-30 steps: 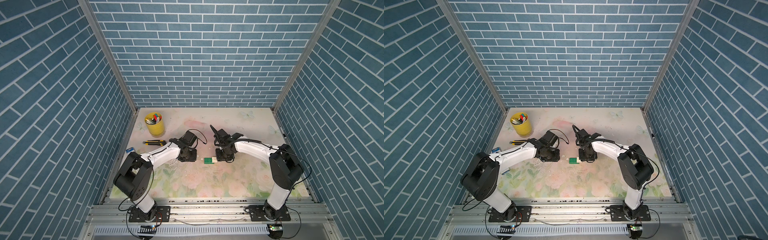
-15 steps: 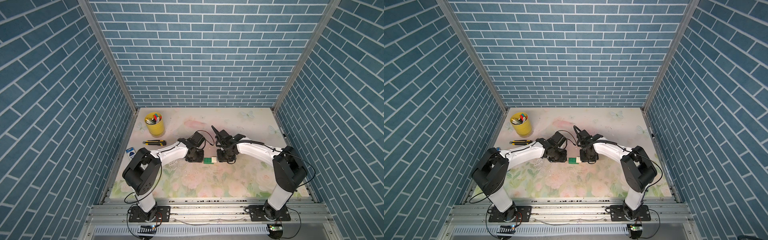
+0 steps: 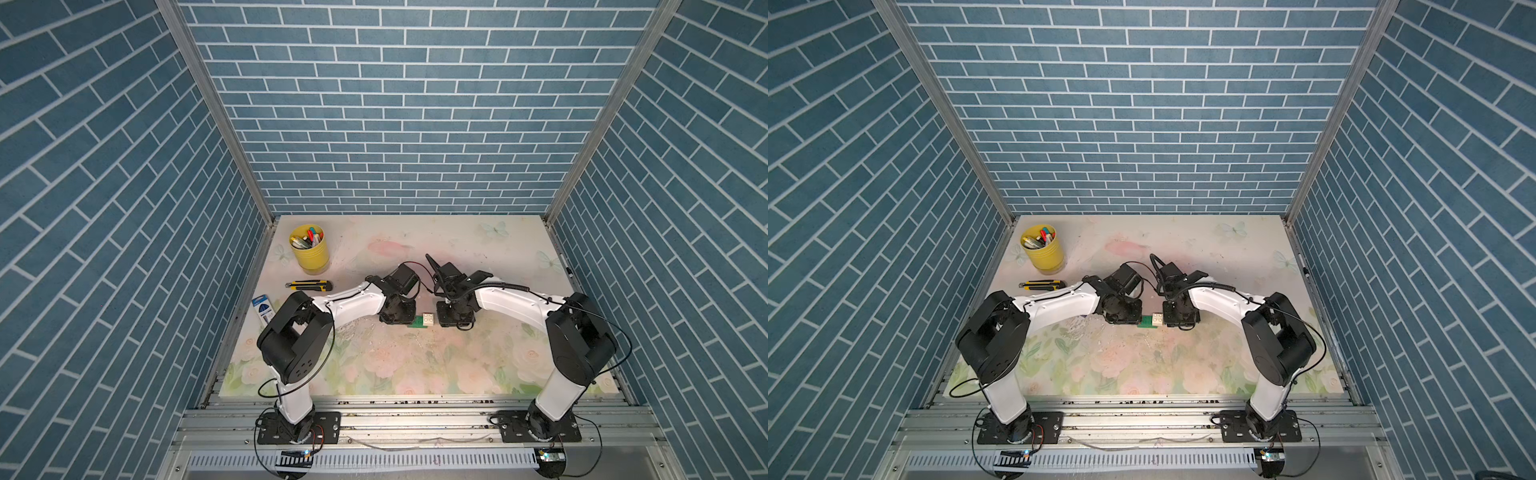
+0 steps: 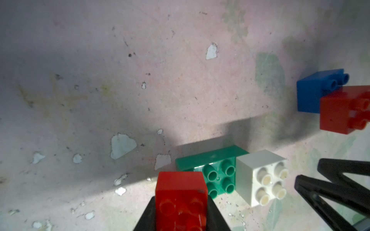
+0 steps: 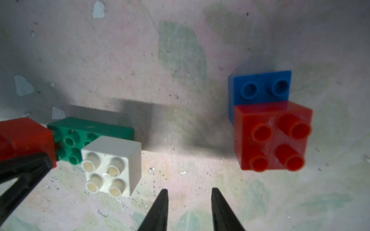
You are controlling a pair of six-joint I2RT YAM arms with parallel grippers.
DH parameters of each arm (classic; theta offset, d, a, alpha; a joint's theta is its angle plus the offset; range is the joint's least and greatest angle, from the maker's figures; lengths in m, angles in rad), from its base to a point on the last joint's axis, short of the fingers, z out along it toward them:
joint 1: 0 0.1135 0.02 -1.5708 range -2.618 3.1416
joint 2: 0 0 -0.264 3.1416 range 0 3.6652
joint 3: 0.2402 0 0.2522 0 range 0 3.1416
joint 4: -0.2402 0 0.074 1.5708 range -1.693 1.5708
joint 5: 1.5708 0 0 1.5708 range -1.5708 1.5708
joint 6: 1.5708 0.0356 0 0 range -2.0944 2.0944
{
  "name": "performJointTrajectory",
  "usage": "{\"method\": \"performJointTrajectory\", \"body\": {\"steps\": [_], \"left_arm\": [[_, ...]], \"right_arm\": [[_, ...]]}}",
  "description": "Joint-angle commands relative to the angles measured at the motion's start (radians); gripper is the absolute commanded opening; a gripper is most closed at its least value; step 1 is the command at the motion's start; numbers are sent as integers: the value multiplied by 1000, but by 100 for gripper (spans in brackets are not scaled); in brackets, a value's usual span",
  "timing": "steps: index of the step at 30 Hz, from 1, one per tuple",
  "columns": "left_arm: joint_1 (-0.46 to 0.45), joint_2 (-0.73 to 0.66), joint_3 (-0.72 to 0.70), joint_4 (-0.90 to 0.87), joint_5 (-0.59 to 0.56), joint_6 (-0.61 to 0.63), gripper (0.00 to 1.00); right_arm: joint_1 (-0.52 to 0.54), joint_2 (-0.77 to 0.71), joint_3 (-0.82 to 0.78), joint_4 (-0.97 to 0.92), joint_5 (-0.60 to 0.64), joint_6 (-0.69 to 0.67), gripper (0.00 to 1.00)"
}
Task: Assemble the letter y with lego
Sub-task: Assemble the lego brick with the lego brick.
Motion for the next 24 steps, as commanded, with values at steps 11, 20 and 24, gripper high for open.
{"method": "performJointTrajectory", "body": {"steps": [11, 20, 24], "left_arm": [[-25, 53, 27, -23, -24, -9, 15], [-48, 92, 69, -93, -84, 0, 15], [-66, 115, 96, -142, -131, 17, 14]], "right_arm": [[-3, -37, -14, 6, 15, 25, 38], [-3, -34, -14, 2, 18, 25, 38], [-4, -37, -10, -2, 22, 22, 38]]}}
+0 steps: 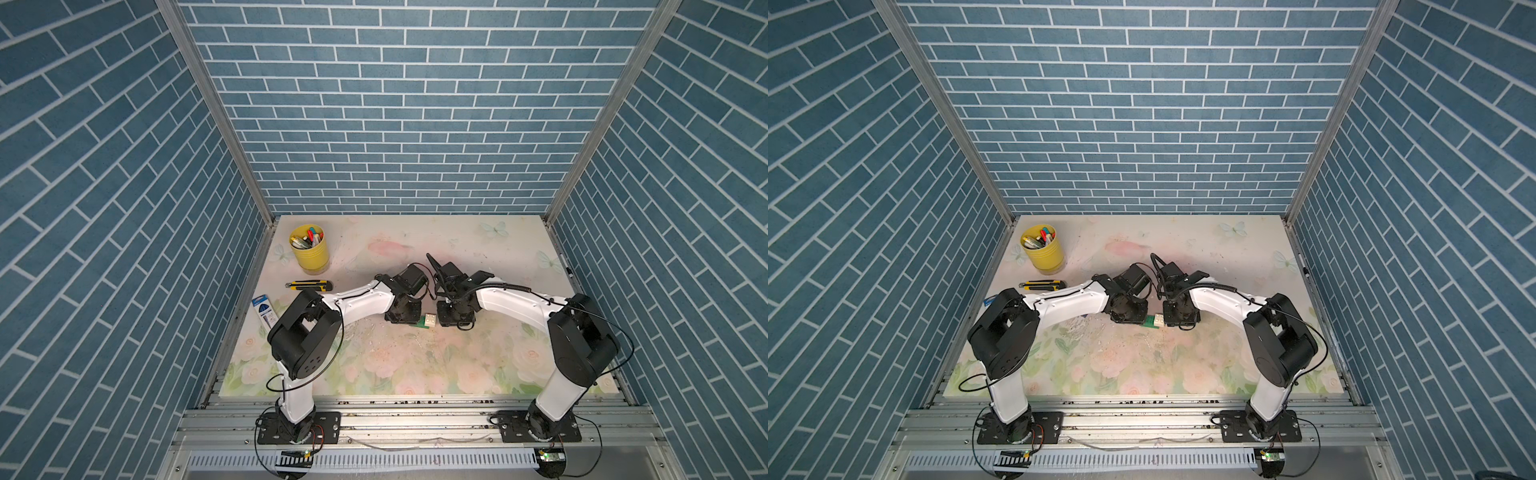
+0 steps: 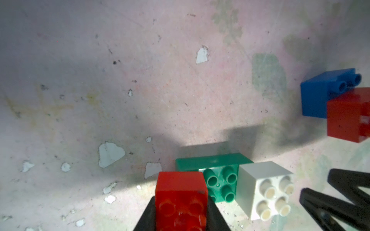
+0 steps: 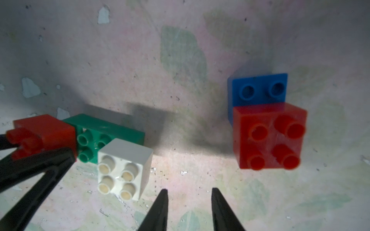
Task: Assemble the letter y with lego
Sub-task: Assemble the lego brick with the lego brick.
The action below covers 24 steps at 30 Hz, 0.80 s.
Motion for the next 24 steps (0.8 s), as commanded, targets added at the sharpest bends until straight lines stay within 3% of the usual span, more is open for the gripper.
{"method": "performJointTrajectory", "body": {"steps": [1, 12, 24], "left_arm": [[-22, 55, 9, -86, -58, 21, 13], [-32, 86, 15, -93, -65, 33, 12], [-33, 43, 35, -80, -32, 53, 29]], "right_arm": [[-4, -27, -5, -12, 21, 21, 38], [-8, -30, 0, -18, 26, 21, 38], [-11, -37, -5, -18, 29, 22, 38]]}}
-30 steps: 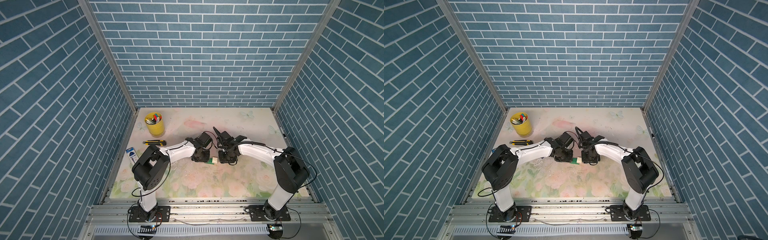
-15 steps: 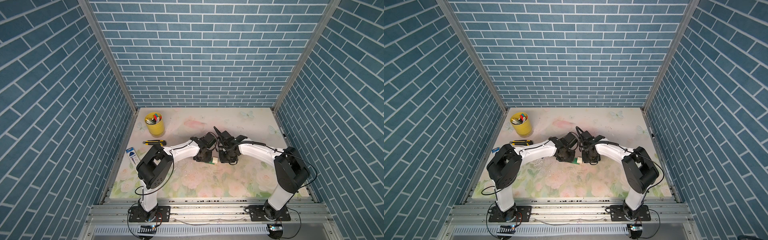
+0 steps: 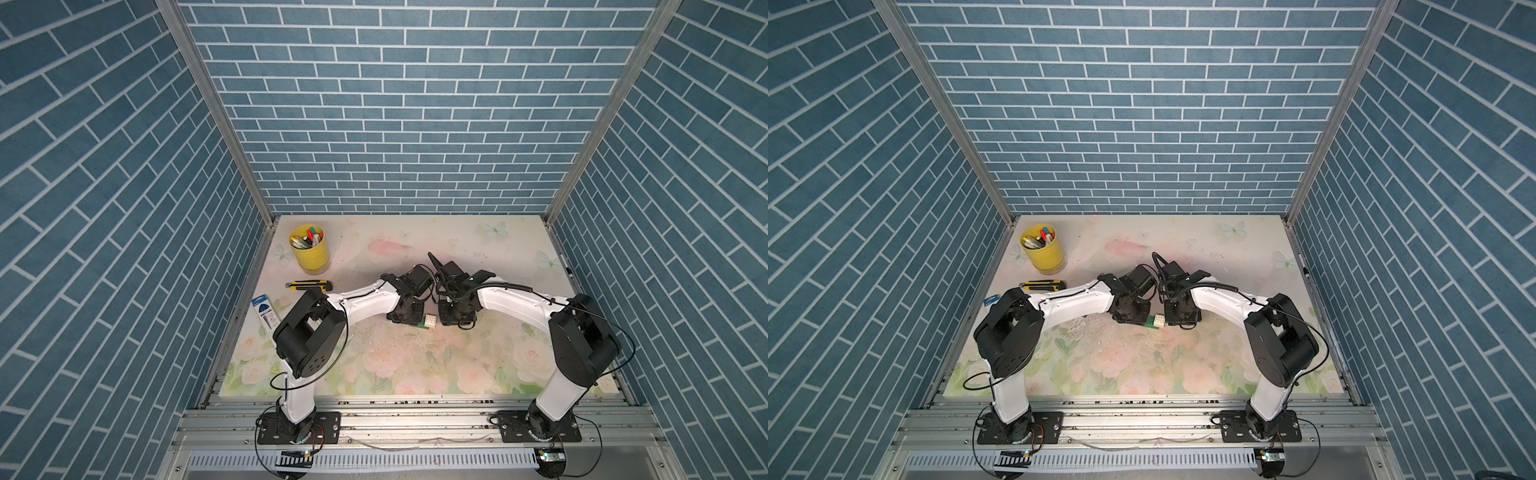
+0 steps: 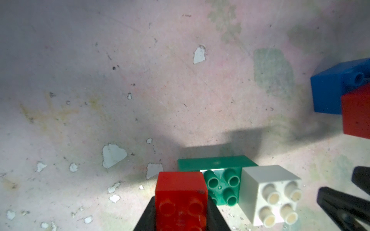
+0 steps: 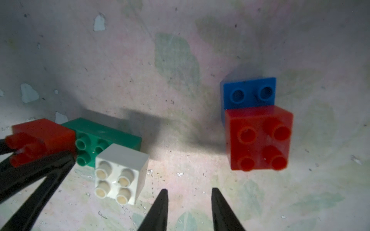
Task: Assemble the letter y with lego
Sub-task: Assemble the lego brick with the lego brick.
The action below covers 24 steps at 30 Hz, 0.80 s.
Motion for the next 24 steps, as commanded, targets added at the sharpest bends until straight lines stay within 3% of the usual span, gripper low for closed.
{"method": "performJointTrajectory", "body": {"steps": [1, 12, 24], "left_arm": [[-11, 19, -1, -36, 14, 24, 30], [-12, -5, 4, -35, 23, 30, 46], [-11, -47, 8, -43, 4, 33, 47]], "right_arm": [[-2, -33, -5, -16, 21, 24, 38], [-3, -25, -5, -8, 15, 25, 38], [-3, -28, -4, -11, 13, 26, 38]]}}
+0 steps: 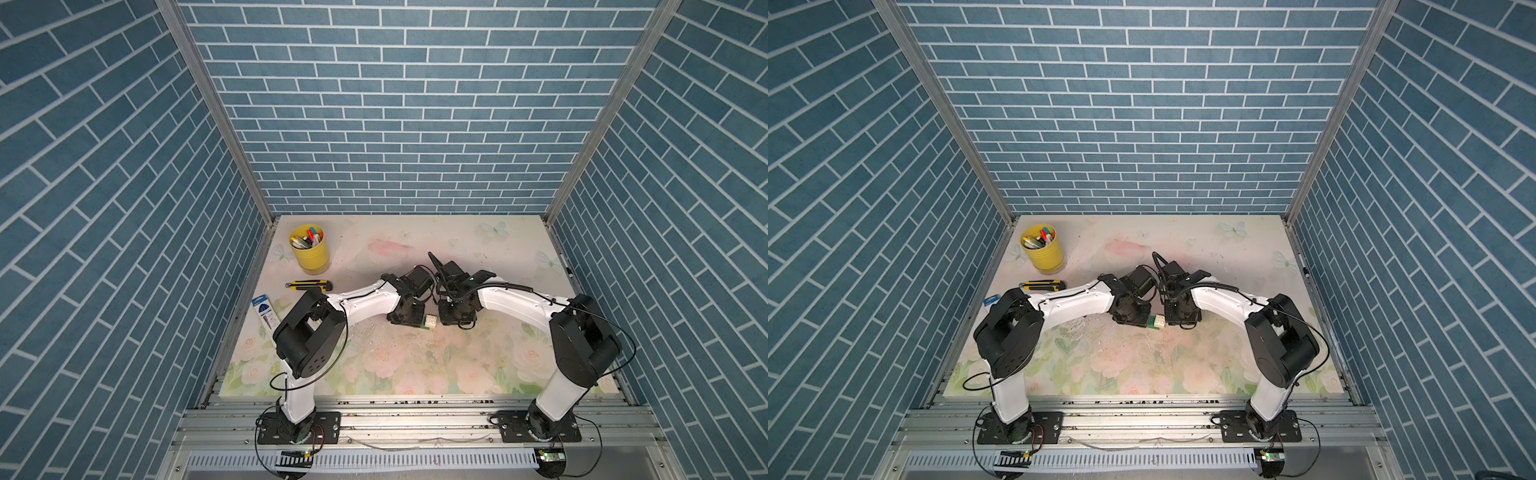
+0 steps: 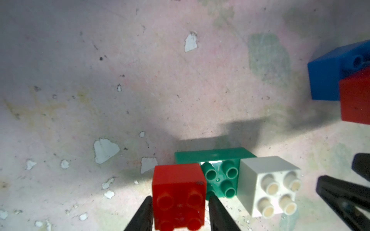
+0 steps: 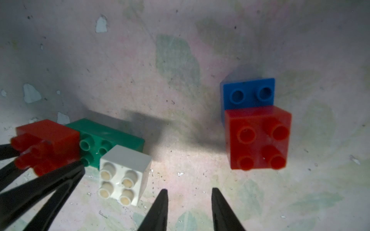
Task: Assemble the letter y with lego
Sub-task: Assemble the lego brick with the lego brick.
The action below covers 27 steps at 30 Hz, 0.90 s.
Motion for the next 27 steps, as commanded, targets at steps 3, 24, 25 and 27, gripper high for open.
{"method": "performJointTrajectory", "body": {"steps": [3, 24, 25, 27], "left_arm": [[-7, -42, 11, -32, -23, 16, 47], [-6, -12, 22, -20, -27, 33, 24], [-7, -11, 20, -21, -24, 33, 23], [-7, -6, 20, -24, -22, 33, 21]], "right_arm": [[-2, -25, -5, -9, 13, 25, 38], [-3, -17, -9, -7, 9, 27, 38], [-2, -17, -9, -5, 10, 27, 38], [-1, -16, -9, -5, 11, 27, 38]]}}
